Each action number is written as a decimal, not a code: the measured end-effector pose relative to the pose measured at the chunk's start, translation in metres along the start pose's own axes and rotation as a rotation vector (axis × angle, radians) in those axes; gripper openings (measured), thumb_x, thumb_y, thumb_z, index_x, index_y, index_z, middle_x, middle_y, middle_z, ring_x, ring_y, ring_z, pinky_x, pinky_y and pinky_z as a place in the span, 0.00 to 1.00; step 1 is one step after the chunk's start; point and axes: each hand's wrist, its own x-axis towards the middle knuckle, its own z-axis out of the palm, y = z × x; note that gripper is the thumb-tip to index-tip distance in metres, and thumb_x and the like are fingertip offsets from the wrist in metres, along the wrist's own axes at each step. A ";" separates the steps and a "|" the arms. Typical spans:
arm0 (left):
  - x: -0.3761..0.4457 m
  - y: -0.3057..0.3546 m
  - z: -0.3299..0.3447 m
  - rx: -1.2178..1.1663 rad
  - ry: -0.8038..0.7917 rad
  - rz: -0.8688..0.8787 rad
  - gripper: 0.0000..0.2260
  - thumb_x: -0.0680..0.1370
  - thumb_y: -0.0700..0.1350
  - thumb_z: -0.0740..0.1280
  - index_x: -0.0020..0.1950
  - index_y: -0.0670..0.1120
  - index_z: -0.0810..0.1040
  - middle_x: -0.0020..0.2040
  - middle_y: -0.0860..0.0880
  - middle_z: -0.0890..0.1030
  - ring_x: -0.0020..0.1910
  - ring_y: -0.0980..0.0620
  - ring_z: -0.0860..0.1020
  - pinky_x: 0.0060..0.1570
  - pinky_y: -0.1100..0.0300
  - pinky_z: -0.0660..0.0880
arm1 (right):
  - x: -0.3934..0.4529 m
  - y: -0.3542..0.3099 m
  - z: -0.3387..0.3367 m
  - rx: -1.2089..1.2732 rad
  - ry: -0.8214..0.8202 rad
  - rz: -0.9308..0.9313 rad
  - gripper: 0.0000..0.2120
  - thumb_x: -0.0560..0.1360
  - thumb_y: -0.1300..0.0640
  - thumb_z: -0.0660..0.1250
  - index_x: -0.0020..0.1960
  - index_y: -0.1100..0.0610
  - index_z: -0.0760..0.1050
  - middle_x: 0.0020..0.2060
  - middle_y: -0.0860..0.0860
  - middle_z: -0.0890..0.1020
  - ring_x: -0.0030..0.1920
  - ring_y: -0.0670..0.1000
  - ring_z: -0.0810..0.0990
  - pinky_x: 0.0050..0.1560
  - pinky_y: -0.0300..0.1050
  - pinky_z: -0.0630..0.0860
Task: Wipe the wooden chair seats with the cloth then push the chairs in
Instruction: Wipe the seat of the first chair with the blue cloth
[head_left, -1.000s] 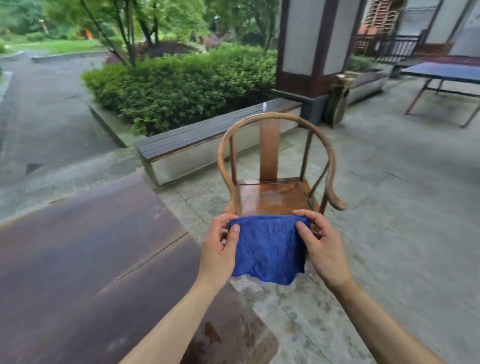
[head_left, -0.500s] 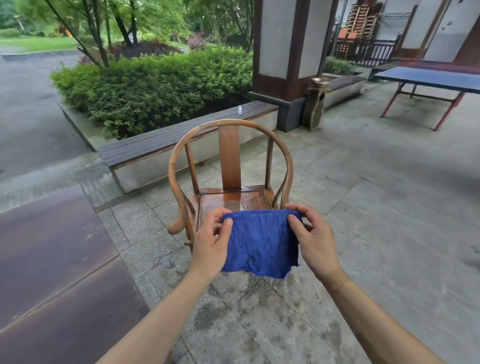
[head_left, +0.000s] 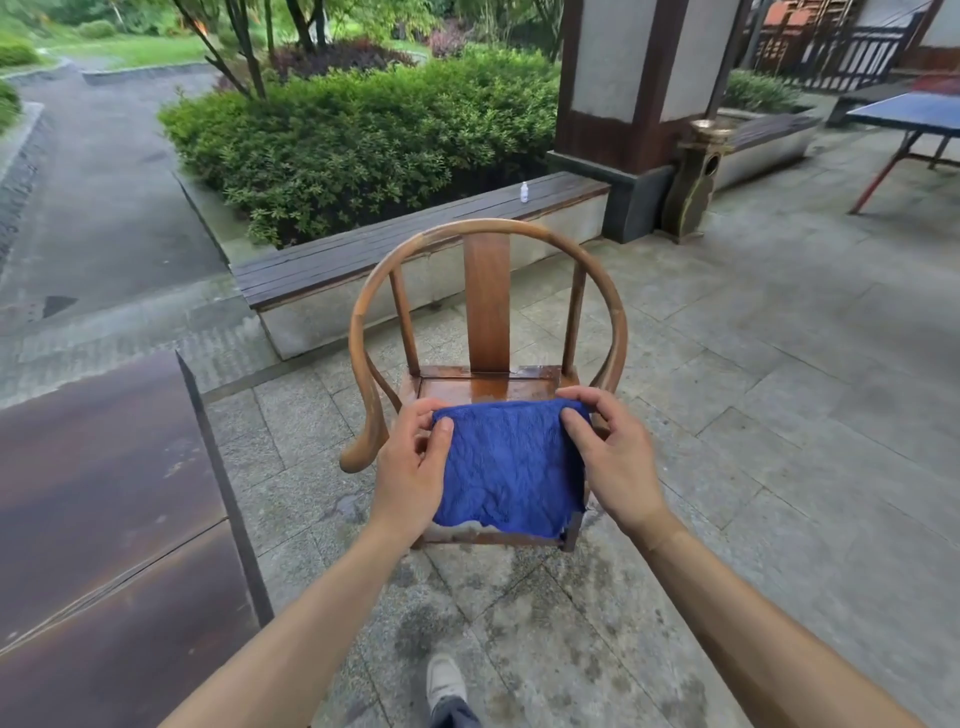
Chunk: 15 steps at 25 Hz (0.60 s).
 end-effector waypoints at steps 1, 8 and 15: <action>0.012 -0.007 0.000 0.005 0.009 -0.003 0.12 0.83 0.46 0.64 0.52 0.66 0.74 0.52 0.52 0.82 0.51 0.54 0.81 0.55 0.53 0.78 | 0.011 0.004 0.007 -0.001 -0.008 0.003 0.10 0.80 0.61 0.67 0.55 0.48 0.80 0.47 0.33 0.83 0.47 0.40 0.82 0.52 0.39 0.75; 0.122 -0.067 -0.017 0.001 0.078 -0.029 0.06 0.83 0.50 0.63 0.58 0.60 0.75 0.51 0.52 0.83 0.51 0.51 0.82 0.54 0.42 0.79 | 0.113 0.032 0.076 -0.049 -0.075 0.003 0.11 0.80 0.60 0.67 0.54 0.44 0.80 0.48 0.38 0.84 0.48 0.44 0.83 0.52 0.44 0.76; 0.225 -0.113 -0.023 -0.014 0.045 -0.090 0.06 0.83 0.48 0.64 0.57 0.60 0.75 0.46 0.54 0.80 0.42 0.55 0.78 0.44 0.56 0.74 | 0.206 0.061 0.126 -0.100 -0.090 0.056 0.11 0.80 0.58 0.67 0.54 0.42 0.80 0.49 0.39 0.83 0.49 0.51 0.82 0.53 0.56 0.79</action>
